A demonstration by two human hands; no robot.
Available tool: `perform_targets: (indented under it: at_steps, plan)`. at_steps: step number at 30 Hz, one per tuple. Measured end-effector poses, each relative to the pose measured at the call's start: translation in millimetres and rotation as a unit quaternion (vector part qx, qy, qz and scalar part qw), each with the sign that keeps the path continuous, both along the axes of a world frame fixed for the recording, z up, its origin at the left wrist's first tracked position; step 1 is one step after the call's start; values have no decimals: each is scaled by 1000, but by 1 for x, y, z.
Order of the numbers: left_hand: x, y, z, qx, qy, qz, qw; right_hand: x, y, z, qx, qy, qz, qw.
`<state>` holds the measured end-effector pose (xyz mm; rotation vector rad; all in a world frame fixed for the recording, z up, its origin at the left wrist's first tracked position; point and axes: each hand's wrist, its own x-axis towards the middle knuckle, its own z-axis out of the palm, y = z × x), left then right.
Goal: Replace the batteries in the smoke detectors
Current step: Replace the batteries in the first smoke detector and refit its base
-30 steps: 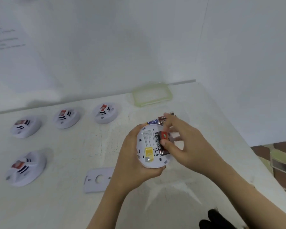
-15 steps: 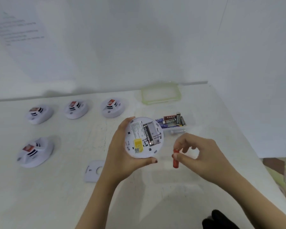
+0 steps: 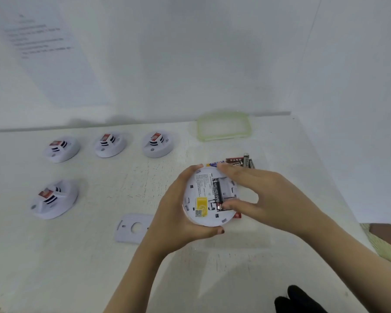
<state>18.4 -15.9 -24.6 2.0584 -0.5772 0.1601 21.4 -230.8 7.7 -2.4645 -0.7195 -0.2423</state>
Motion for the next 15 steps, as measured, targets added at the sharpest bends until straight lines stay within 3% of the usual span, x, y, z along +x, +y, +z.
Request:
perform_targets:
  at_steps: [4, 15]
  plan:
    - [-2, -5, 0, 2, 7, -6, 1000, 3, -5, 1, -14, 1, 30, 999]
    - [-5, -14, 3, -15, -3, -11, 1000, 1, 0, 5, -82, -122, 69, 987]
